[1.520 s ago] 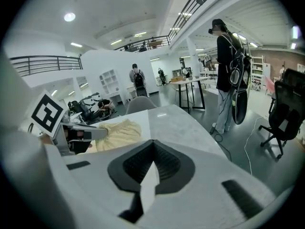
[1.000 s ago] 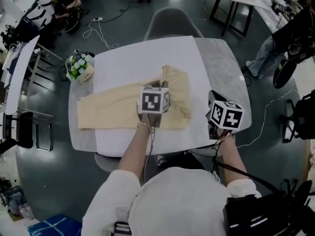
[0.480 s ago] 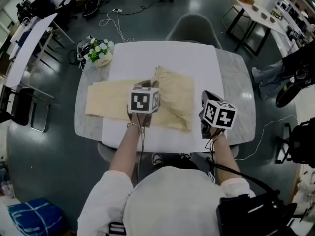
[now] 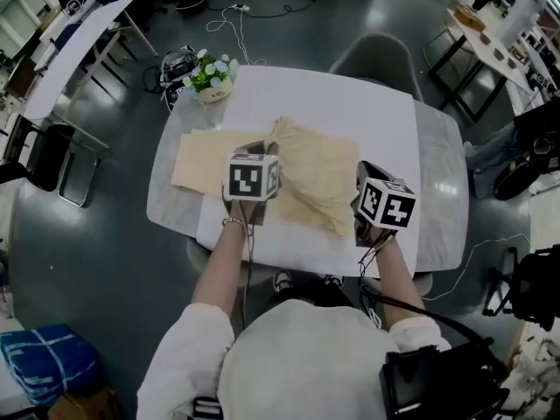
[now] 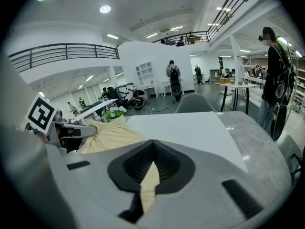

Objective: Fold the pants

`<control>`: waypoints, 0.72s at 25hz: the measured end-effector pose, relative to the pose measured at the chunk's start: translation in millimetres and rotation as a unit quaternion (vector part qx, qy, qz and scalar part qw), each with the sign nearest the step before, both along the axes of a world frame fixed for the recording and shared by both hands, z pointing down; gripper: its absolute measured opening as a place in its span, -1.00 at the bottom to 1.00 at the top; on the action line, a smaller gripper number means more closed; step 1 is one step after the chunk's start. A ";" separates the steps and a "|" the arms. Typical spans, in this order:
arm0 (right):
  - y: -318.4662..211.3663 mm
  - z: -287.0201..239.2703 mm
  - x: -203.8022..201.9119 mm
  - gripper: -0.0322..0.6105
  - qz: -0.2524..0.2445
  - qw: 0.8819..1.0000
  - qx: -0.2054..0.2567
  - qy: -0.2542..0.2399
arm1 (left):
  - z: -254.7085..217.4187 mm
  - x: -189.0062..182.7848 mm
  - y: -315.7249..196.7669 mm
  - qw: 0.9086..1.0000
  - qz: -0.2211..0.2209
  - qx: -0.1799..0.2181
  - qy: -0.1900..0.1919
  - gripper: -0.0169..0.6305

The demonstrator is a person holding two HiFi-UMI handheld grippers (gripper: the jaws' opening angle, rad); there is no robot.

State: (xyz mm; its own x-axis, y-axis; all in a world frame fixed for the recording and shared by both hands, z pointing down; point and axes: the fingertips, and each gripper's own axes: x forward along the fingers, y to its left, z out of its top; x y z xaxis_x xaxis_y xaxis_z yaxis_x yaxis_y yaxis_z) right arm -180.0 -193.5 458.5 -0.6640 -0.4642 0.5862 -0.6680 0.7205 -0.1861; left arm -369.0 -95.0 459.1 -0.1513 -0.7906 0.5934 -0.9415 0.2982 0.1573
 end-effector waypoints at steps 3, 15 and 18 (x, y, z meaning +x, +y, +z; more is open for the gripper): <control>9.5 3.1 -20.9 -0.92 -0.018 1.000 -0.001 0.005 | 1.7 -22.0 13.7 1.000 -0.016 0.001 -0.001 -0.81; 37.0 10.9 -97.6 -0.92 -0.076 0.997 0.004 0.026 | -6.2 -118.9 71.4 0.996 -0.081 0.003 -0.023 -0.81; 44.4 14.1 -113.3 -0.92 -0.084 0.996 0.000 0.026 | -6.7 -137.2 84.8 0.996 -0.090 -0.001 -0.028 -0.81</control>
